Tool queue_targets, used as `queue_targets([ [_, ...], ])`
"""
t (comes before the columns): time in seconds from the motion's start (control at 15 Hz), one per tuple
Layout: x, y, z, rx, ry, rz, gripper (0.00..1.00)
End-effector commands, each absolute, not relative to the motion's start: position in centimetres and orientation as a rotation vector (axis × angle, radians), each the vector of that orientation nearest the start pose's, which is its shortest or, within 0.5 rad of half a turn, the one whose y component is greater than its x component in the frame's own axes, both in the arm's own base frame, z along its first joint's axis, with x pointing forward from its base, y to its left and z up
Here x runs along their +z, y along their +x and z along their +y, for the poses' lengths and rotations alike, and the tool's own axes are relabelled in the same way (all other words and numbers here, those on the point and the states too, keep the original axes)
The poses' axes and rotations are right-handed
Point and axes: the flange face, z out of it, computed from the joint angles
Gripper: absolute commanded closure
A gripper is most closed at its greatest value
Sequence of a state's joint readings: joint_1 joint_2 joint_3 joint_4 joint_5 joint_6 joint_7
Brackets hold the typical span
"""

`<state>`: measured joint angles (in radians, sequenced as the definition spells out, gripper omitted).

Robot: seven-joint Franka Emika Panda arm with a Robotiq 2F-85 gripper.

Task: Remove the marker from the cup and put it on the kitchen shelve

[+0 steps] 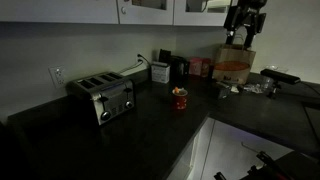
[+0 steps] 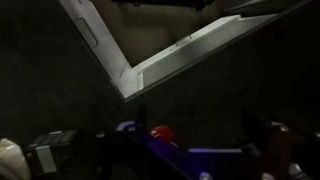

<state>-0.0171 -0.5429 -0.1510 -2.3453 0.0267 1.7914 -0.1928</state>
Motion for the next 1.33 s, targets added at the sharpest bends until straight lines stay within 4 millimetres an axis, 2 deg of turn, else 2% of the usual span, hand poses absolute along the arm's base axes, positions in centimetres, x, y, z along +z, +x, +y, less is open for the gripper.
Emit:
queue_targets([
  [0.0, 52.8, 38.2, -7.0, -0.002, -3.036, -0.062, 0.0],
  [0.33, 52.5, 38.4, -6.9, -0.03, -3.019, -0.091, 0.0],
  [0.53, 50.3, 40.4, -6.6, -0.254, -3.034, -0.167, 0.0],
  [0.67, 47.3, 42.6, -6.3, -0.36, -3.04, -0.284, 0.0],
  [1.0, 38.2, 48.7, -4.1, -0.316, -3.037, -0.512, 0.0],
  [1.27, 32.6, 53.8, -4.1, -0.228, -3.049, -0.508, 0.0],
])
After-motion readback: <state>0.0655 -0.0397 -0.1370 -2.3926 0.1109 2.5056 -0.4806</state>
